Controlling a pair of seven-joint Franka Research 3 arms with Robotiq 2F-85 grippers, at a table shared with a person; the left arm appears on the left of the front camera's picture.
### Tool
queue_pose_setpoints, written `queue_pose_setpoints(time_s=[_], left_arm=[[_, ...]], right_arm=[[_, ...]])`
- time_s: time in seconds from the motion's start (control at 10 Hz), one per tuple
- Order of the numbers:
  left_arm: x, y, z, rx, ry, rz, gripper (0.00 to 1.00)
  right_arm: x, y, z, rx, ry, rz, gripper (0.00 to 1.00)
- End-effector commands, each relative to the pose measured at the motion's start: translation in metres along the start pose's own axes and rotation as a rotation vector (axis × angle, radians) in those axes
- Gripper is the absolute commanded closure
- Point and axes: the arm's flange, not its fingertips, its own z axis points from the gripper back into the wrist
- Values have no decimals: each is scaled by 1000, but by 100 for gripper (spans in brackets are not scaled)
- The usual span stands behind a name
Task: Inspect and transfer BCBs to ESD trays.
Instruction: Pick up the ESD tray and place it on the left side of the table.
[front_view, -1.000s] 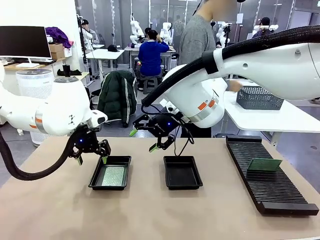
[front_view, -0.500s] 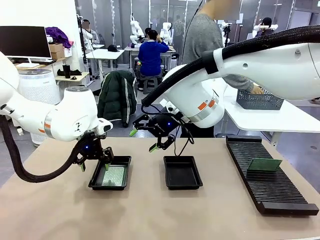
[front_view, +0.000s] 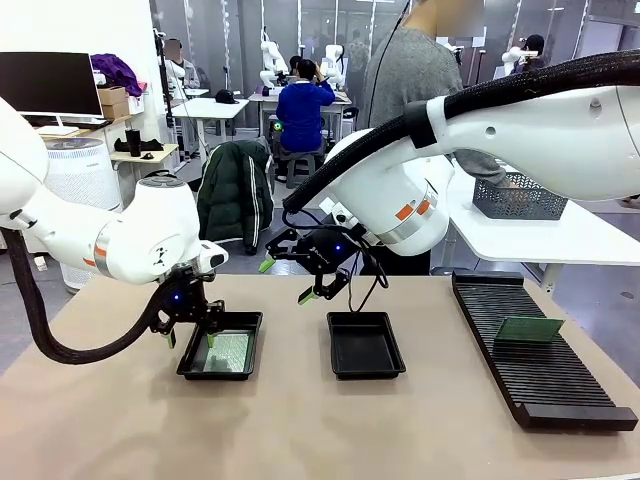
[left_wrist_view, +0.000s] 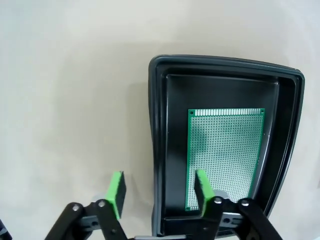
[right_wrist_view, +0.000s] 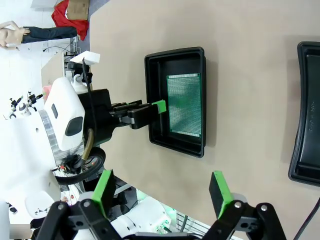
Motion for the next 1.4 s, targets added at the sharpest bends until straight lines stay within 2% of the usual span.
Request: queue_pose_setpoints(time_s=[0.0, 0.3, 0.4, 0.5, 0.6, 0.7, 0.8, 1.2, 1.3], left_arm=[[2, -2, -1, 35, 7, 23, 45], [2, -3, 0, 26, -4, 26, 75], [2, -2, 0, 25, -7, 24, 69], [2, -2, 0, 24, -7, 23, 95], [2, -2, -1, 28, -8, 21, 89], [2, -2, -1, 30, -3, 23, 100], [2, -2, 0, 31, -4, 21, 98], [3, -2, 0, 7, 11, 35, 100], [1, 1, 0, 2, 4, 3, 100]], right_arm=[[-1, 1, 0, -9, -1, -2, 0], [-1, 1, 0, -9, -1, -2, 0], [-1, 1, 0, -9, -1, -2, 0], [-1, 1, 0, -9, -1, -2, 0], [-1, 1, 0, -9, -1, -2, 0], [-1, 1, 0, -9, -1, -2, 0], [-1, 1, 0, -9, -1, -2, 0], [-1, 1, 0, -9, -1, -2, 0], [-1, 1, 0, -9, -1, -2, 0]])
